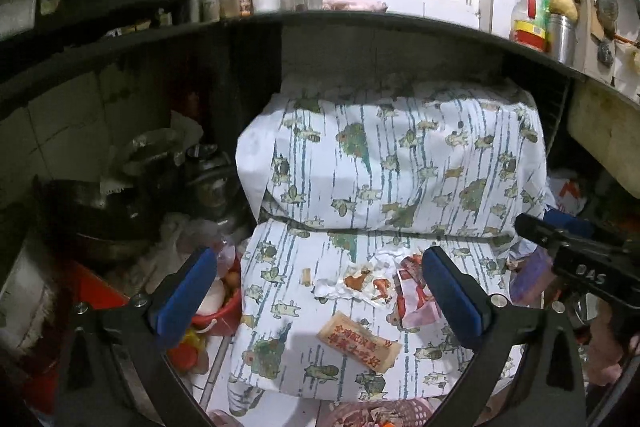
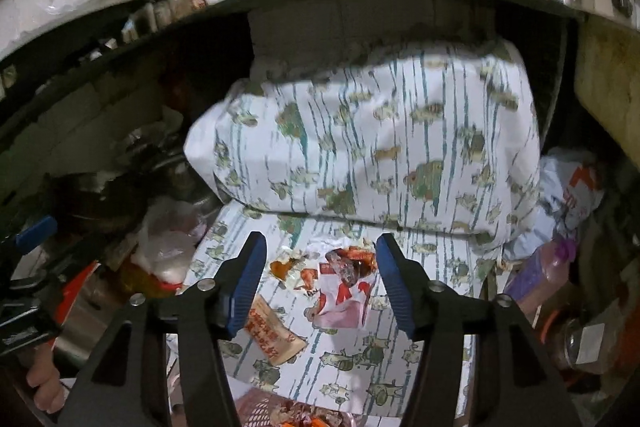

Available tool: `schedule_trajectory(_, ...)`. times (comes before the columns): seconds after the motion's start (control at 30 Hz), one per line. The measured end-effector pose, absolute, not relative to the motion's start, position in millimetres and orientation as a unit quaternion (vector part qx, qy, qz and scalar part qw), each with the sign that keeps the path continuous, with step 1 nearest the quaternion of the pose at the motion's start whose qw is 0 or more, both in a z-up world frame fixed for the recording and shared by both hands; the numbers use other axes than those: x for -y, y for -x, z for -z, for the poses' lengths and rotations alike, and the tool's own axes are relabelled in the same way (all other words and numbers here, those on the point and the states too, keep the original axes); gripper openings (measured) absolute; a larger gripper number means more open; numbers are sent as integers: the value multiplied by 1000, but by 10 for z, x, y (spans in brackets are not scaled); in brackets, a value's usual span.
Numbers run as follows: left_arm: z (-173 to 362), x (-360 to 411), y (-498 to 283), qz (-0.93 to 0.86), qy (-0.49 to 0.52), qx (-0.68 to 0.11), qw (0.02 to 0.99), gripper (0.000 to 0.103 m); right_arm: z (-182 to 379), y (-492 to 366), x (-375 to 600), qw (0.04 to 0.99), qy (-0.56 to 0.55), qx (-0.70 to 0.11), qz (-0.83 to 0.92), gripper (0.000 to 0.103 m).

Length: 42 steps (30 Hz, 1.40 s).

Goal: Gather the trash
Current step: 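Move both tools back to the stool, right tool toward the red-M wrapper, then grasp the tan printed burger bag with the left tool while the right tool grasps the red-M wrapper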

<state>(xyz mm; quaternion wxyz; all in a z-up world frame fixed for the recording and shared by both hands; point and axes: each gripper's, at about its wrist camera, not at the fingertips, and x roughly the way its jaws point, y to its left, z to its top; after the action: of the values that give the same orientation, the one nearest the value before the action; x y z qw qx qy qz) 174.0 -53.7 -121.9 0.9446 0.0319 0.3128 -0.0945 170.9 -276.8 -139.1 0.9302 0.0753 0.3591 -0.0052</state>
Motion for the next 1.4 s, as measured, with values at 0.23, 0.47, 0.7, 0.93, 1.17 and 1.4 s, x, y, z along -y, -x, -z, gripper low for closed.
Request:
schedule_trajectory(0.23,1826,606,-2202,63,-44,-374,924,103,2046,-2140,2946,889,-85,-450,-2,56)
schedule_trajectory(0.47,2308,625,-2661,92,-6,-463,881,103,2418,-2541,3144,854,-127,-504,-2,56)
schedule_trajectory(0.7,2955,678,-3083,64,28,-557,828,103,2952,-2907,3276,811,-152,-566,8,56)
schedule_trajectory(0.93,3446,879,-3115,54,7,-611,790,103,3507,-3154,3308,754,-203,-625,-8,56)
schedule_trajectory(1.17,3897,826,-3112,52,63,-676,733,103,3951,-3158,3217,733,-155,-661,35,27)
schedule_trajectory(1.4,4167,892,-3031,58,79,-703,705,103,3779,-3057,3081,757,-106,-643,34,2)
